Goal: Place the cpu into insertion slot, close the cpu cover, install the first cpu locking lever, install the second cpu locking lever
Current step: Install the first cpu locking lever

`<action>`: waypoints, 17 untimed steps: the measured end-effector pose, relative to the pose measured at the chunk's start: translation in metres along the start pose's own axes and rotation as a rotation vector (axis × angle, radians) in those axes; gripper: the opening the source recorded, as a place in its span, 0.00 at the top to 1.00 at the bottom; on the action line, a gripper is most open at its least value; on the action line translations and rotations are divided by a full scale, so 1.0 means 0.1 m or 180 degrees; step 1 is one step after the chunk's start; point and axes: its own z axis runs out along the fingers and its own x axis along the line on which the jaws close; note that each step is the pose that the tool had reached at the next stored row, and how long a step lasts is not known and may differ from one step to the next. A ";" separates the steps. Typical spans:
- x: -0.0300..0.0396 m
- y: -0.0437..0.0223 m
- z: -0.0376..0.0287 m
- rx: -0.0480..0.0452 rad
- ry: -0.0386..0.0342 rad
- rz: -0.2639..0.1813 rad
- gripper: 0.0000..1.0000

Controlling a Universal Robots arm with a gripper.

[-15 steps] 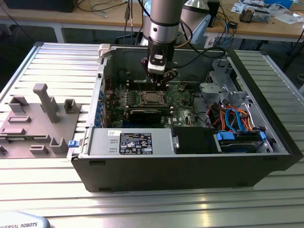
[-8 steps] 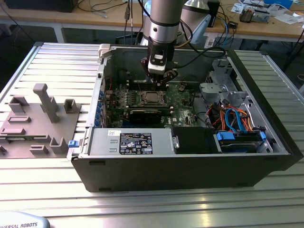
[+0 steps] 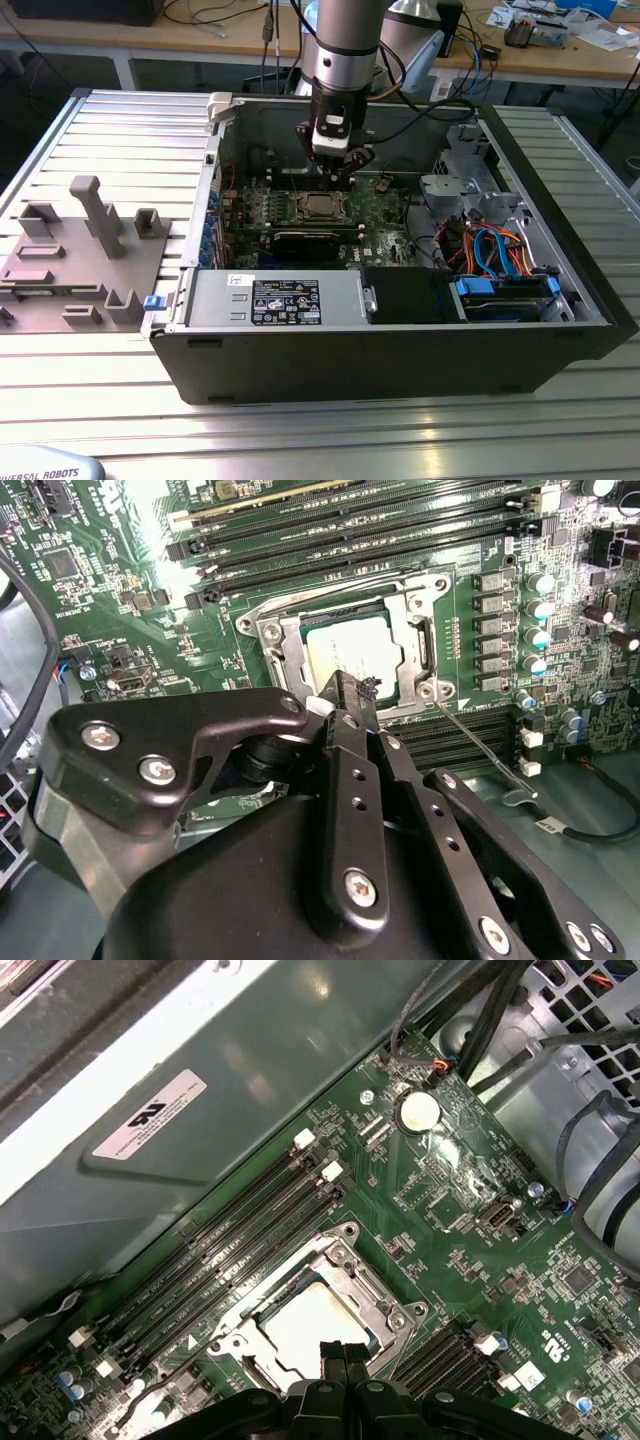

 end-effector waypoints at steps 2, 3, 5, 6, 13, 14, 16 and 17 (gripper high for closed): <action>0.000 0.000 0.000 0.0000 0.0000 -0.0008 0.89; 0.000 0.000 0.000 0.0000 0.0000 -0.0011 0.89; 0.000 0.000 0.000 0.0000 -0.0001 -0.0019 0.89; 0.000 0.000 0.000 0.0000 -0.0001 -0.0022 0.89; 0.000 0.000 0.000 0.0000 -0.0001 -0.0045 0.89; 0.000 0.000 0.000 0.0000 -0.0001 -0.0048 0.89; 0.000 0.000 0.000 0.0000 -0.0001 -0.0055 0.89; 0.000 0.000 0.000 0.0000 -0.0002 -0.0058 0.89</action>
